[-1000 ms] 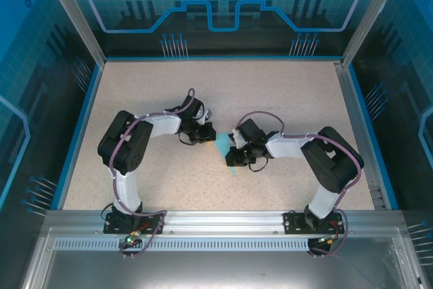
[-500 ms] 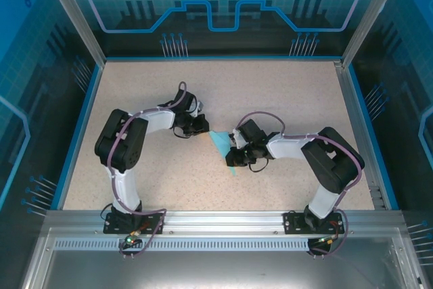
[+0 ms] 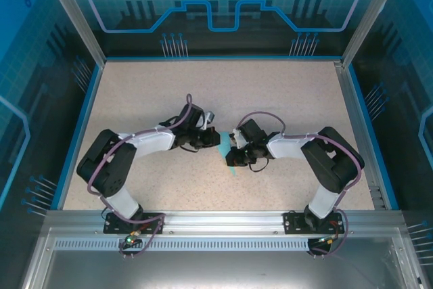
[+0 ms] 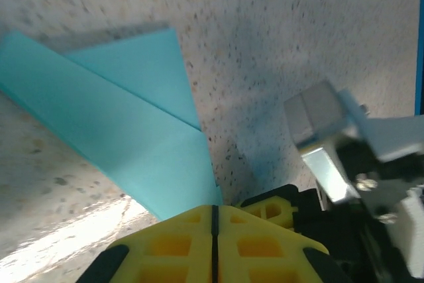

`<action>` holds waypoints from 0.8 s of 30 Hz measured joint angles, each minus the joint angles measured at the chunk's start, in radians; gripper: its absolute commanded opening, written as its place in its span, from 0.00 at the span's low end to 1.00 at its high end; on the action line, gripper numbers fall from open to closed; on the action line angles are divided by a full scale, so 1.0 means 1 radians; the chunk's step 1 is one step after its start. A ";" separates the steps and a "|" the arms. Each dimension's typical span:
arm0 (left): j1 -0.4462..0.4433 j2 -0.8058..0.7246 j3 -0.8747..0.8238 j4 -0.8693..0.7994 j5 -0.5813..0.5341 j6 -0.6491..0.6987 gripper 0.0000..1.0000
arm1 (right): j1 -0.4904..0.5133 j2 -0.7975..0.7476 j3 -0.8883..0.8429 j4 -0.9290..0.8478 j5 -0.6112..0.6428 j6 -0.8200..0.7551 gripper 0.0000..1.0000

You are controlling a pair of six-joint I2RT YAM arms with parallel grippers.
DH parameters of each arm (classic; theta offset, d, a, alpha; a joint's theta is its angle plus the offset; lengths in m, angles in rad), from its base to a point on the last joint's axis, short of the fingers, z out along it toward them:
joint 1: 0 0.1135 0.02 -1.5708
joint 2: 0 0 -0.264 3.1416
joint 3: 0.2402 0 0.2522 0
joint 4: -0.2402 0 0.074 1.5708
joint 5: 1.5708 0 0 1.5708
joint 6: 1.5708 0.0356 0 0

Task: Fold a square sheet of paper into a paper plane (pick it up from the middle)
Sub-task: Fold the wing for the fifth time at the center of the table.

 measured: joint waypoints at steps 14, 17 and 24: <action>-0.011 0.146 0.009 0.040 0.010 -0.029 0.06 | 0.000 0.003 0.000 0.000 -0.001 0.002 0.09; -0.012 0.148 0.020 0.020 -0.011 -0.034 0.06 | 0.000 0.003 0.000 0.000 -0.001 0.003 0.09; 0.002 0.152 0.038 -0.005 -0.034 -0.036 0.07 | 0.000 0.005 -0.004 0.000 -0.001 0.002 0.09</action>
